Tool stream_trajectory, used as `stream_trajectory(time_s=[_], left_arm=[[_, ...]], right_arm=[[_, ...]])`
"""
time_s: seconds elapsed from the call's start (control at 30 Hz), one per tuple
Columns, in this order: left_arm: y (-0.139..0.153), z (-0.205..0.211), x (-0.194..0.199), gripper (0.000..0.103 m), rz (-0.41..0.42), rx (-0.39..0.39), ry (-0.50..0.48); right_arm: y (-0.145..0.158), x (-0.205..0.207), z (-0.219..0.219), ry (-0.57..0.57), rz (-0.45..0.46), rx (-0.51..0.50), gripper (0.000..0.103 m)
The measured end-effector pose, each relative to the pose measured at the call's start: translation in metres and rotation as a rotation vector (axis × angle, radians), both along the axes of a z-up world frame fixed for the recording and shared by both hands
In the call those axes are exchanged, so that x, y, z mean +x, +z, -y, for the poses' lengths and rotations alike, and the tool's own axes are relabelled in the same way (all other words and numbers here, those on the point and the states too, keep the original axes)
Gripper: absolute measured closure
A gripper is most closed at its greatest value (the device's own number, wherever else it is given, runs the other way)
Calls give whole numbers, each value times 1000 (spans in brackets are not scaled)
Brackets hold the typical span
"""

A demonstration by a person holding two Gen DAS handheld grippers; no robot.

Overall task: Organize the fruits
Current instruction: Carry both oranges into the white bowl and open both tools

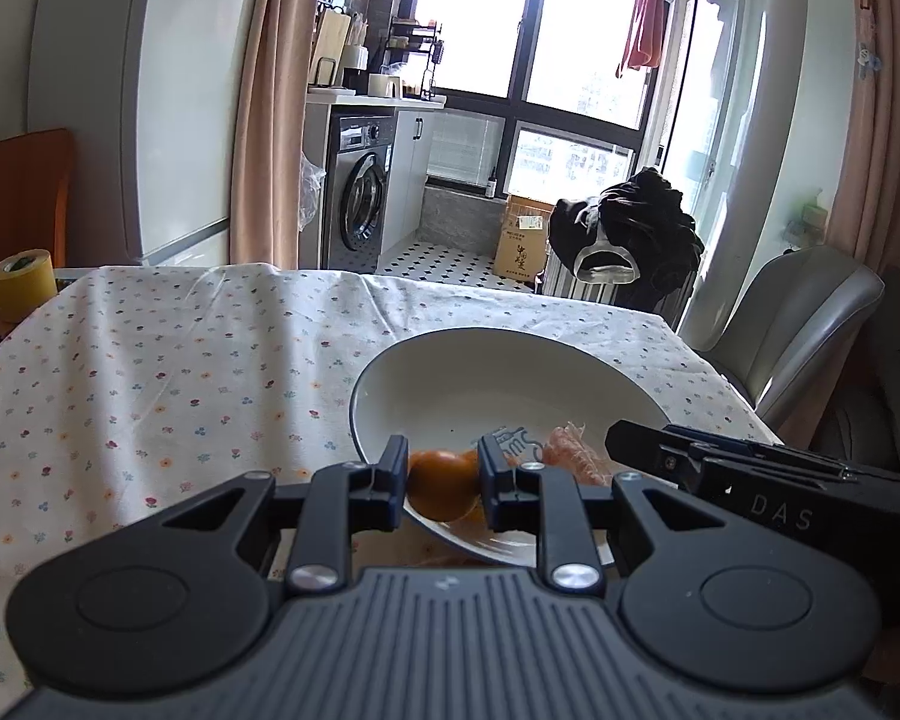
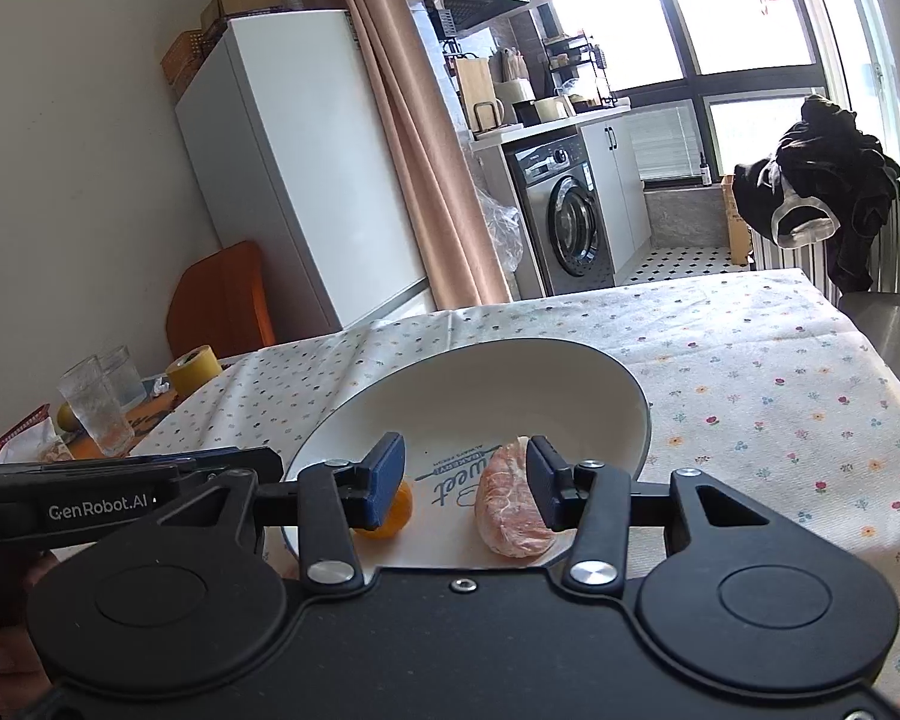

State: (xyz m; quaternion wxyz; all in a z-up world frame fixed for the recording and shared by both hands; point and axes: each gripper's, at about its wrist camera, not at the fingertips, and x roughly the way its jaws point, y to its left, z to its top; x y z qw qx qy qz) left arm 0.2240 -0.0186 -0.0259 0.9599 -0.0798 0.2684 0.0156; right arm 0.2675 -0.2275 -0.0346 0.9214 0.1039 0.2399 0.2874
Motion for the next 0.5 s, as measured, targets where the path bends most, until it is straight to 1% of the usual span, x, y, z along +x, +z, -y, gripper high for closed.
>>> stream_trajectory(time_s=[0.17, 0.33, 0.37, 0.4, 0.5], left_arm=[[-4, 7, 12, 80, -15, 0, -11], [-6, 14, 21, 80, -27, -5, -31], [-6, 15, 21, 78, -25, -7, -30], [-5, 16, 22, 73, -25, -3, -29], [-4, 13, 20, 69, -29, 15, -11]], right_arm=[[-1, 1, 6, -15, -5, 5, 57], [-1, 3, 9, -23, -8, 7, 54], [-1, 3, 10, -25, -9, 8, 54], [-2, 3, 10, -25, -10, 9, 54], [-2, 3, 11, -25, -9, 14, 52]])
